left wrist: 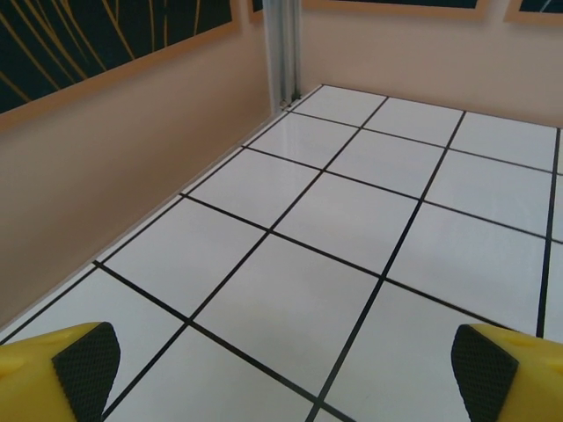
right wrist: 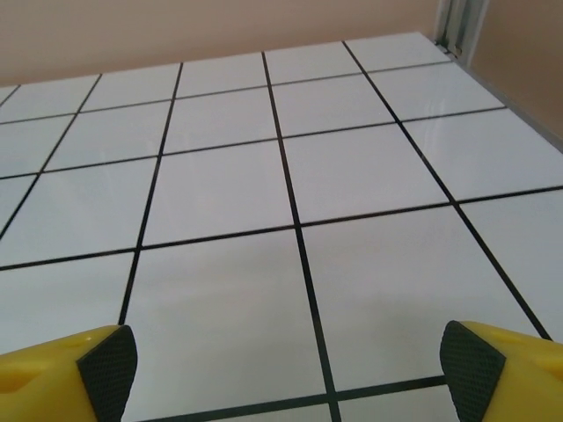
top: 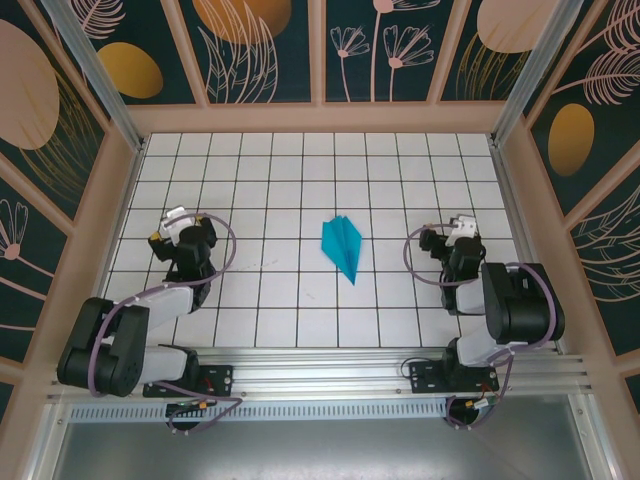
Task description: Fold a paper plane with a square sheet of paper (pick it up from the middle)
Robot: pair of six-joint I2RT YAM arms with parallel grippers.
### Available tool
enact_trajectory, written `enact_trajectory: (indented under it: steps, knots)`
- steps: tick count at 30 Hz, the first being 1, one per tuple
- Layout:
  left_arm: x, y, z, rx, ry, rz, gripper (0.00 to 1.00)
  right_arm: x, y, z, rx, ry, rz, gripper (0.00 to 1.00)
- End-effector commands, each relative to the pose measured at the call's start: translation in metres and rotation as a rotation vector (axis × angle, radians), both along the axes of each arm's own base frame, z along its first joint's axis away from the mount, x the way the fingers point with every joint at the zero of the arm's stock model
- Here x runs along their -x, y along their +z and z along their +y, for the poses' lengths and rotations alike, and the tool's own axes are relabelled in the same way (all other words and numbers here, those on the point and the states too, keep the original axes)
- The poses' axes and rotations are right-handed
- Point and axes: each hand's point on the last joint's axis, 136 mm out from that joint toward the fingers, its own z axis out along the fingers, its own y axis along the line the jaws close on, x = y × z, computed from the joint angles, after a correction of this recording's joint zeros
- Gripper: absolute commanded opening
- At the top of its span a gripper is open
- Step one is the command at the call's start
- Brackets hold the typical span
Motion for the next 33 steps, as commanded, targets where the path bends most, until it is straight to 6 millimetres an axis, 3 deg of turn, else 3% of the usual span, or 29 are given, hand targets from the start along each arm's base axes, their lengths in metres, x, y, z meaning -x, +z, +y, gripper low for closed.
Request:
enact_trajectory:
  steps: [1, 2, 4, 12, 13, 14, 33]
  knots:
    - [-0.009, 0.026, -0.006, -0.031, -0.085, -0.159, 0.99, -0.014, 0.037, 0.002, -0.025, 0.033, -0.14, 0.94]
    - [-0.011, 0.027, -0.005, -0.044, -0.083, -0.165, 0.98, -0.014, 0.038, 0.002, -0.02, 0.03, -0.146, 0.99]
    - [-0.017, 0.026, -0.012, -0.066, -0.139, -0.151, 0.98, -0.014, 0.038, 0.003, -0.02, 0.029, -0.147, 0.99]
    - [-0.015, 0.011, -0.008, -0.001, -0.263, -0.224, 0.99, -0.014, 0.038, 0.003, -0.021, 0.029, -0.144, 0.99]
    - [-0.017, 0.015, -0.006, 0.002, -0.257, -0.249, 0.98, -0.014, 0.038, 0.003, -0.02, 0.03, -0.145, 0.99]
    - [-0.022, 0.006, -0.007, 0.023, -0.272, -0.179, 0.98, -0.014, 0.038, 0.003, -0.02, 0.03, -0.145, 0.99]
    - [-0.02, 0.009, -0.003, 0.018, -0.249, -0.202, 0.99, -0.014, 0.038, 0.003, -0.02, 0.03, -0.145, 0.99]
